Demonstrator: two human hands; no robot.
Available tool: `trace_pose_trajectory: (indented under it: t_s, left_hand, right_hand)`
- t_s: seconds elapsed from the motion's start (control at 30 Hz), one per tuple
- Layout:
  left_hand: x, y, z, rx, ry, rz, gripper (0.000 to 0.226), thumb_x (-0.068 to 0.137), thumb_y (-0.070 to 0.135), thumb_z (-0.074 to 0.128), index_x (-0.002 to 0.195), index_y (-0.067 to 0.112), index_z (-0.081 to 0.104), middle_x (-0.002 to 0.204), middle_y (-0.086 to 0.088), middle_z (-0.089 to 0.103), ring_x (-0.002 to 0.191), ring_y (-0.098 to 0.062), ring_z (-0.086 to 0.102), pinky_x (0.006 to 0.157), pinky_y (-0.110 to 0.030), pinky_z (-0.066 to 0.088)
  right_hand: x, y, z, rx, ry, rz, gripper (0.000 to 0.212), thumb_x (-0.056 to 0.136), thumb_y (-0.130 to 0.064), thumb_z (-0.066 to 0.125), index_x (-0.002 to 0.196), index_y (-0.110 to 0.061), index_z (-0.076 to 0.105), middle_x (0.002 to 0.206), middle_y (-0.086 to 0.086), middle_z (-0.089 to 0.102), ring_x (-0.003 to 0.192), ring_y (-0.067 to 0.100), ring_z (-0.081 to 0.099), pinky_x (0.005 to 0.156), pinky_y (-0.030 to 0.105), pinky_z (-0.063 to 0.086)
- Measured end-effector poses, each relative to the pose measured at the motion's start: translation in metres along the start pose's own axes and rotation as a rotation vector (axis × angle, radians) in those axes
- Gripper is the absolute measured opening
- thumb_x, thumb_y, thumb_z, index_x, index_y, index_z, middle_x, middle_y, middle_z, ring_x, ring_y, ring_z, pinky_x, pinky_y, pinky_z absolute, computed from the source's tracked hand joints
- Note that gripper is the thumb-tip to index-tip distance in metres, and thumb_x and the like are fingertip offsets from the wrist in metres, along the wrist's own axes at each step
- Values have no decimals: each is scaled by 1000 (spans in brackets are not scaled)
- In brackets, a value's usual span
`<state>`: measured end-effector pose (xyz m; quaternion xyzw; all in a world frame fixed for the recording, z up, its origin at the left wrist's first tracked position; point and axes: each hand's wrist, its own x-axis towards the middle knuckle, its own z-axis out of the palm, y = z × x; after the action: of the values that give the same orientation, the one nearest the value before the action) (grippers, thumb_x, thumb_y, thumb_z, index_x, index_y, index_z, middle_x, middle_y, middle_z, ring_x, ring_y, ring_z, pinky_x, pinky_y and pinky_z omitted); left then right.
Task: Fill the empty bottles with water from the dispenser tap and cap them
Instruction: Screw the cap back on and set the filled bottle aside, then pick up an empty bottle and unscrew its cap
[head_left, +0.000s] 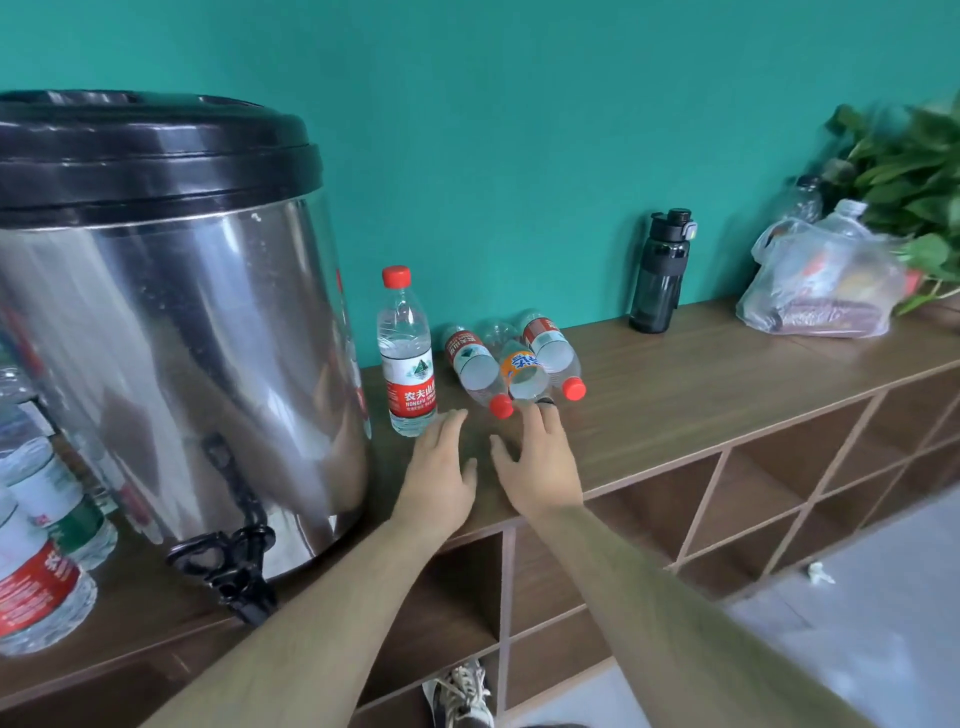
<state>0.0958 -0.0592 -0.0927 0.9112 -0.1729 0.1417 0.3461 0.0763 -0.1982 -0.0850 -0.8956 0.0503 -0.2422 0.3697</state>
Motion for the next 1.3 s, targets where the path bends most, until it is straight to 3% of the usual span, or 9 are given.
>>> trace_pose_trajectory:
  t_s: [0.13, 0.4, 0.53, 0.77, 0.93, 1.07, 1.2, 1.27, 1.3]
  left_hand:
    - [16, -1, 12, 59, -8, 43, 64, 94, 10, 67, 152, 9, 41, 156, -11, 42, 147, -28, 34, 122, -37, 25]
    - [22, -3, 20, 145, 45, 72, 62, 91, 1, 63, 149, 7, 43, 152, -12, 45, 144, -29, 38, 117, -44, 34]
    - [19, -4, 19, 155, 69, 84, 63, 90, 1, 64, 149, 4, 43, 154, -13, 44, 145, -30, 37, 117, -45, 34]
    - [-12, 15, -12, 274, 77, 376, 81, 73, 8, 83, 146, 5, 47, 151, -14, 45, 141, -35, 42, 115, -49, 41]
    - [-55, 58, -53, 260, 156, 553, 85, 75, 15, 85, 149, 3, 45, 156, -13, 42, 146, -36, 37, 119, -51, 33]
    - [-105, 80, -98, 298, 214, 641, 88, 73, 21, 90, 148, 3, 47, 150, -12, 50, 145, -33, 38, 121, -49, 29]
    - [-158, 87, -155, 432, 221, 649, 84, 62, 25, 91, 136, 4, 57, 130, -16, 63, 128, -30, 53, 125, -36, 15]
    - [-184, 89, -184, 521, 201, 649, 78, 59, 31, 91, 127, 4, 64, 115, -13, 64, 106, -30, 60, 116, -36, 33]
    - [-198, 90, -198, 570, 190, 626, 78, 57, 34, 93, 125, 6, 66, 109, -11, 64, 93, -31, 63, 99, -39, 47]
  right_hand:
    - [9, 11, 6, -96, -74, 28, 49, 94, -22, 68, 139, -14, 50, 138, 10, 48, 120, 35, 55, 94, 46, 52]
    - [45, 3, 28, -405, -173, 21, 59, 105, -18, 53, 158, -17, 27, 132, 17, 52, 106, 40, 65, 71, 37, 42]
    - [49, -4, 29, -426, -167, 56, 42, 107, -17, 50, 146, -7, 37, 136, 17, 53, 112, 38, 65, 73, 37, 43]
    - [-43, -17, -28, -174, 41, 47, 33, 102, -27, 59, 128, -6, 57, 119, 14, 61, 91, 45, 66, 71, 43, 50]
    - [-129, -39, -101, -43, 305, -152, 28, 91, -21, 73, 116, -12, 67, 92, 1, 67, 72, 20, 62, 67, 32, 51]
    - [-189, -58, -158, 90, 231, -199, 36, 96, -36, 63, 122, -12, 68, 98, -10, 67, 83, 4, 58, 79, 8, 43]
    - [-225, -75, -182, 189, 81, -235, 31, 99, -36, 60, 125, -19, 66, 104, -11, 69, 92, 9, 64, 80, 21, 50]
    - [-234, -92, -183, 244, 1, -195, 24, 103, -39, 55, 119, -25, 64, 100, -10, 69, 88, 12, 64, 78, 31, 52]
    - [-237, -101, -182, 253, -48, -161, 21, 106, -42, 50, 112, -28, 63, 93, -10, 69, 84, 11, 63, 76, 34, 51]
